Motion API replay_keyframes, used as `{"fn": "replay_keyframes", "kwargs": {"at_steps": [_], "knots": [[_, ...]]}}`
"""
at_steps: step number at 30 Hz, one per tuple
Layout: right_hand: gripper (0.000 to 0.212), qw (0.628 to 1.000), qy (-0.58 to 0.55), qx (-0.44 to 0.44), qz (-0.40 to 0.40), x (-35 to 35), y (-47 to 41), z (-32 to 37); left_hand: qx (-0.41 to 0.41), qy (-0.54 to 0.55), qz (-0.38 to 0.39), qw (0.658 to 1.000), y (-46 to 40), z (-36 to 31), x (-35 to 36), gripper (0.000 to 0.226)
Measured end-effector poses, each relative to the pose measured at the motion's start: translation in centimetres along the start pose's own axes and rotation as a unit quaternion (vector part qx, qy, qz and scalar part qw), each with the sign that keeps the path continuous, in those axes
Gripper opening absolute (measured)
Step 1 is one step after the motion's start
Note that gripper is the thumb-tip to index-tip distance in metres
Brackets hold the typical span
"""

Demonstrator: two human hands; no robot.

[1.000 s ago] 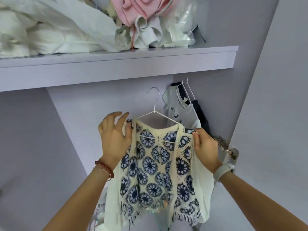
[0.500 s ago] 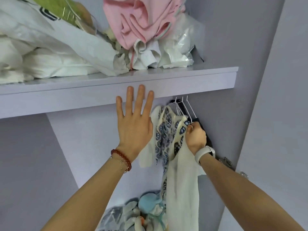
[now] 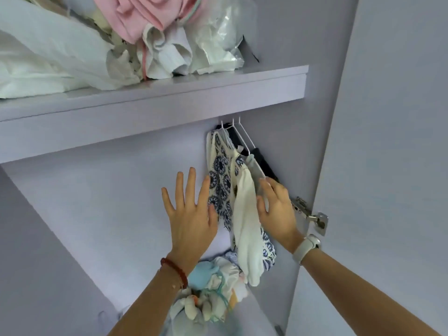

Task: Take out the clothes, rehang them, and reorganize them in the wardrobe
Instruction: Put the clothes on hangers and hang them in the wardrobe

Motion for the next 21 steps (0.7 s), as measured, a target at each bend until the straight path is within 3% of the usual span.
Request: {"fn": "replay_keyframes", "kwargs": {"at_steps": [4,9,12,15,21], "knots": [[0.04,0.996,0.07,0.047,0.033,-2.5,8.2,-1.3,-0.004,0.037,0.137,0.99,5.1,-1.3,4.5,0.052],[0.043,0.952,0.172,0.233,0.1,-6.7,21.9,-1.5,0.088,0.108,0.292,0.946,13.7,-5.3,8.5,0.05],[0.046,0.883,0.229,0.386,0.134,-9.6,30.9,0.4,0.163,0.143,0.397,0.892,20.0,-8.0,9.4,0.046],[0.044,0.806,0.264,0.518,0.111,-12.9,39.2,4.4,0.243,0.156,0.483,0.826,25.9,-11.5,8.9,0.044],[0.041,0.642,0.315,0.699,0.003,-18.2,51.5,15.8,0.442,0.251,0.527,0.681,37.1,-19.5,1.6,0.042]]}}
Point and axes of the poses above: each hand's wrist, its own y-axis away from the middle knuckle, its own x-axis out of the palm, z = x × y, the point moved 2 cm from there along -y, towards the middle knuckle, and after that the axes turned 13 degrees about -x, right-handed, at the moved point
